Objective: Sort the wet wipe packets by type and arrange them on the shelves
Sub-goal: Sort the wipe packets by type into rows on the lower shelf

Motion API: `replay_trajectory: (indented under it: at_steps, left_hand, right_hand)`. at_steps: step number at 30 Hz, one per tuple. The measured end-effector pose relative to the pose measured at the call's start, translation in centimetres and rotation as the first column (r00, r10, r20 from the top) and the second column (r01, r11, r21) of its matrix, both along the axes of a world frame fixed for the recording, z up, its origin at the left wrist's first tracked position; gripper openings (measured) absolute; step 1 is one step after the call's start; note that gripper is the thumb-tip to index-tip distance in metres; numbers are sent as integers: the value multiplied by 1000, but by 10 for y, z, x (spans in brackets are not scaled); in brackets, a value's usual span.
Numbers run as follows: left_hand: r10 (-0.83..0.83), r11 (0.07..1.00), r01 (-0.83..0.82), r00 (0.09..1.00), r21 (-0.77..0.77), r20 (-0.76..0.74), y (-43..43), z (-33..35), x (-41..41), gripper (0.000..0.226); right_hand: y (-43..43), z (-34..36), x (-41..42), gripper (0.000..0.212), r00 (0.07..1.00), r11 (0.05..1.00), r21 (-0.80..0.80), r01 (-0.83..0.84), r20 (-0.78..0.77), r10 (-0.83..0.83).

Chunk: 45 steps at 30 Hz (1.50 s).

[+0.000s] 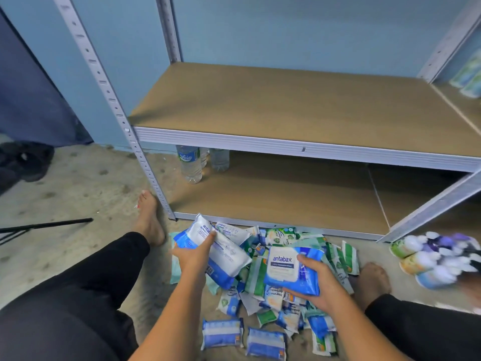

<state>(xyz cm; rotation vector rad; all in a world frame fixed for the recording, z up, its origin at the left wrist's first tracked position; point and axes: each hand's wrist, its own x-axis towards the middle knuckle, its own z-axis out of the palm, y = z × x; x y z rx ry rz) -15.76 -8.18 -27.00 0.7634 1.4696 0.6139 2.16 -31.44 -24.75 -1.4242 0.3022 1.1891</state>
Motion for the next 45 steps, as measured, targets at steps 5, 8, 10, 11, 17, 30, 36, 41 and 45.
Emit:
replay_trajectory:
  at_steps: [5,8,10,11,17,30,36,41,45]
  left_hand:
    - [-286,930,304,951,207,-112,-1,6,12,52]
    - [-411,726,498,867,475,-280,-4,13,21,33]
    - [-438,470,591,801,656,-408,-5,10,26,36]
    - [-436,326,636,758,699,-486,-8,6,28,38]
    - [-497,-105,850,405,516,-768,-40,-51,17,60]
    - [-595,-52,962,185,267,-782,-24,-79,-1,76]
    - [-536,-85,995,-11,42,-844,-17,-75,6,91]
    - [-504,-70,997,-21,17,-864,-14,-78,8,103]
    - [-466,-114,993,-76,-25,-881,-12,-75,13,103]
  right_hand:
    - [2,-19,-3,33,997,997,-25,78,-4,-79]
    - [7,-28,-2,28,990,988,-56,144,20,-143]
    - [11,-31,-1,23,987,987,-59,151,60,-147]
    - [13,-33,-2,20,986,986,-84,145,97,-136]
    - [20,-42,-7,26,780,849,-506,152,589,211]
    - [17,-37,-5,78,367,413,-910,25,392,843]
    - [19,-45,-7,105,166,300,-940,-166,273,948]
    - [25,-49,1,113,47,233,-962,-143,229,972]
    - [31,-54,2,110,-47,249,-954,-169,260,964]
